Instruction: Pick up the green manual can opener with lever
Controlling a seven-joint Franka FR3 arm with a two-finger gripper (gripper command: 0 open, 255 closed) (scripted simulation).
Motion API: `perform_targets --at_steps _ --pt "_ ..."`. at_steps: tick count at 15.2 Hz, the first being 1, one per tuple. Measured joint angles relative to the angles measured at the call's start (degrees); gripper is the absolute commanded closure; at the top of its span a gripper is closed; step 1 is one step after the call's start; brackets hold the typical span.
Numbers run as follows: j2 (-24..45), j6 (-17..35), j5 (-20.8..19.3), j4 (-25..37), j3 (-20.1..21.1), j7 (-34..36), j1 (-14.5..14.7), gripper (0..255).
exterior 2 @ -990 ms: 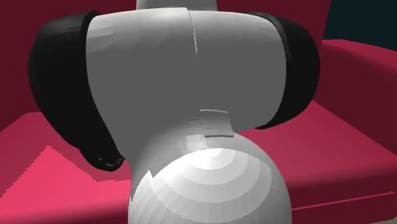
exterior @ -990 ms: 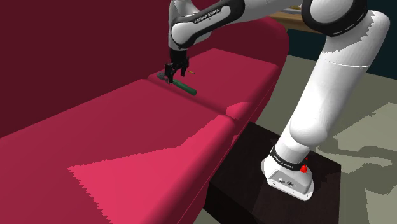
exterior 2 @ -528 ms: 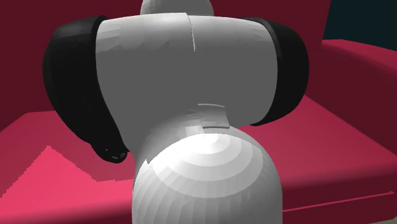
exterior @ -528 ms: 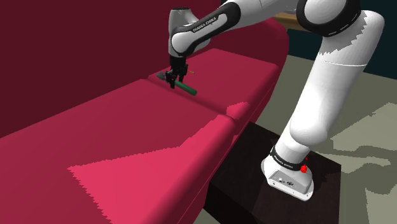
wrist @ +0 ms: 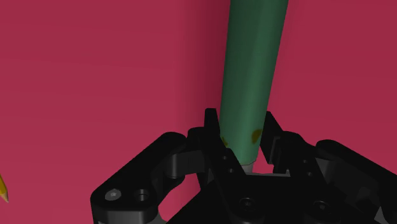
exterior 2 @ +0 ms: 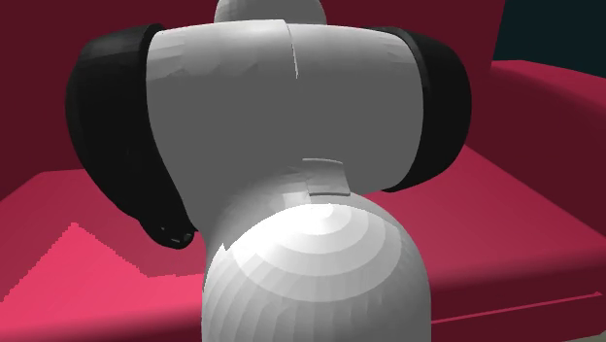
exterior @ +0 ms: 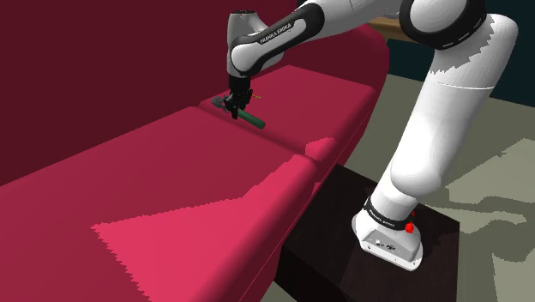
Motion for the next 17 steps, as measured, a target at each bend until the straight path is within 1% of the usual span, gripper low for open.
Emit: perform_targets --at_steps 3,17 --pt "-0.5 -0.9 0.1 0.3 0.0 0.0 0.0 255" --pt "-3.6 -10.7 0.7 7.1 0.0 -0.7 -0.1 255"
